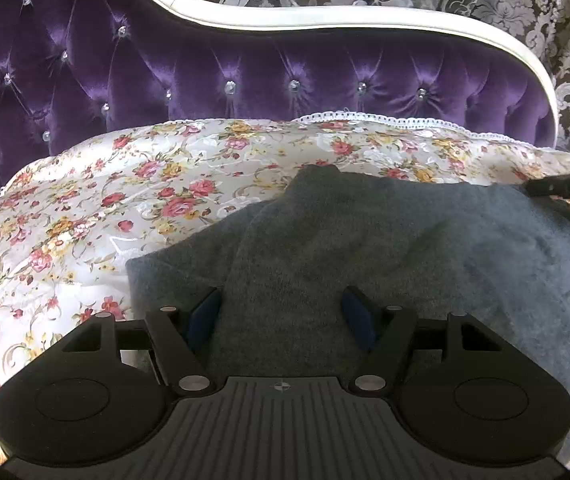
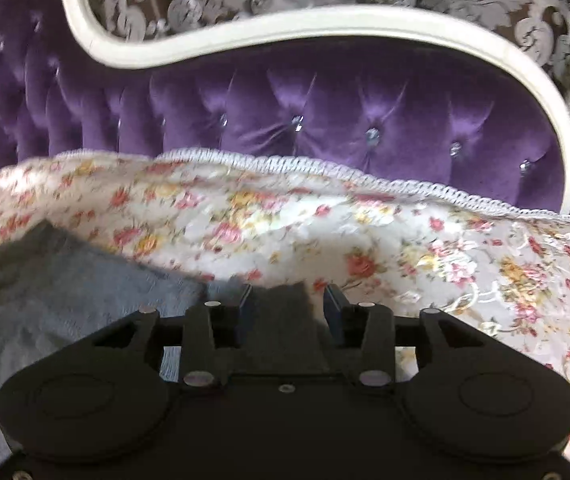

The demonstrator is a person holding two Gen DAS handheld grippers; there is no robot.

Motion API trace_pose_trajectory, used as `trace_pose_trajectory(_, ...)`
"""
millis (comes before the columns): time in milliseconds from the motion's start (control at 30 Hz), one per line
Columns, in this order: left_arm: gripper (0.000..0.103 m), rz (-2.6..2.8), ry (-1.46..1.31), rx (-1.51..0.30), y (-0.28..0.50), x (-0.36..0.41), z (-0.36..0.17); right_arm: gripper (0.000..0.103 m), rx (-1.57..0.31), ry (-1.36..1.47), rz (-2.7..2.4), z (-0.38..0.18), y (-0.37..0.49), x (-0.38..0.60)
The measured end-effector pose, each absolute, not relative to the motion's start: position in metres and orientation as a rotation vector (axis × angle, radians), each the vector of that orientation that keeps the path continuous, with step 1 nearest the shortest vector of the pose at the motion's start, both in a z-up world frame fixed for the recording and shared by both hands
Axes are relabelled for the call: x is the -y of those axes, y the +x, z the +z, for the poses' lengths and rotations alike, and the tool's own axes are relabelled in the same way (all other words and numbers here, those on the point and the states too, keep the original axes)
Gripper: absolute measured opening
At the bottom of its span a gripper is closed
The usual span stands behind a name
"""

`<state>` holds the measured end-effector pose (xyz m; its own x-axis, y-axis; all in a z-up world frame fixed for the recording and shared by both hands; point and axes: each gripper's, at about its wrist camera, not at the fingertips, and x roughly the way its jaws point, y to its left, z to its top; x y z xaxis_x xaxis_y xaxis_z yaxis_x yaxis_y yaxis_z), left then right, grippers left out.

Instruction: Fold small clothes

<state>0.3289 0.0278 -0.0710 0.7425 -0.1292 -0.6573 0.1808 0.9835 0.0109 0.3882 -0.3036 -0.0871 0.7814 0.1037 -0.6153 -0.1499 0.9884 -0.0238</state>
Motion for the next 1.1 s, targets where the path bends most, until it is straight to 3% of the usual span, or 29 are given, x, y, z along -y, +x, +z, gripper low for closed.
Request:
trace_pose_trajectory(67,0.067,-0.171,0.076,-0.715,0.329,-0.028,-0.071,0.045,-0.677,-0.101,0.149,-0.09,0.39,0.298)
trace_pose_trajectory(100,0.067,-0.171,0.076,-0.714,0.329,-0.028,-0.071,0.006,-0.683,-0.133,0.148,-0.091,0.39,0.293)
trace_pose_trajectory(400,0.067,-0.166,0.072,-0.714,0.329,-0.027,-0.071,0.009,-0.708,-0.054,0.018,-0.095,0.405,0.318)
trace_pose_trajectory(433,0.067,-0.165,0.072,-0.715,0.329,-0.027,-0.071,0.011,-0.699,-0.054,0.029,-0.094,0.403,0.317)
trace_pose_trajectory(467,0.067,-0.163,0.072,-0.715,0.33,-0.027,-0.071,0.019,-0.684,-0.034,0.042,-0.091,0.4,0.319)
trace_pose_trajectory(500,0.068,-0.163,0.073,-0.716,0.33,-0.026,-0.071,0.038,-0.668,-0.001,0.047,-0.087,0.396,0.322)
trace_pose_trajectory(567,0.069,-0.163,0.076,-0.719,0.331,-0.027,-0.071,0.063,-0.628,0.09,0.073,-0.077,0.384,0.331)
trace_pose_trajectory(600,0.07,-0.166,0.076,-0.726,0.333,-0.028,-0.071,0.069,-0.61,0.128,0.09,-0.073,0.377,0.334)
trace_pose_trajectory(667,0.07,-0.171,0.066,-0.738,0.335,-0.029,-0.07,0.071,-0.587,0.188,0.115,-0.064,0.36,0.341)
trace_pose_trajectory(767,0.07,-0.174,0.037,-0.759,0.337,-0.033,-0.065,0.089,-0.573,0.27,0.149,-0.057,0.331,0.353)
trace_pose_trajectory(900,0.07,-0.157,-0.037,-0.757,0.326,-0.037,-0.049,0.101,-0.601,0.376,0.162,-0.059,0.295,0.376)
trace_pose_trajectory(1100,0.07,-0.217,-0.061,-0.761,0.294,-0.022,-0.033,0.102,-0.67,0.452,0.125,-0.08,0.255,0.399)
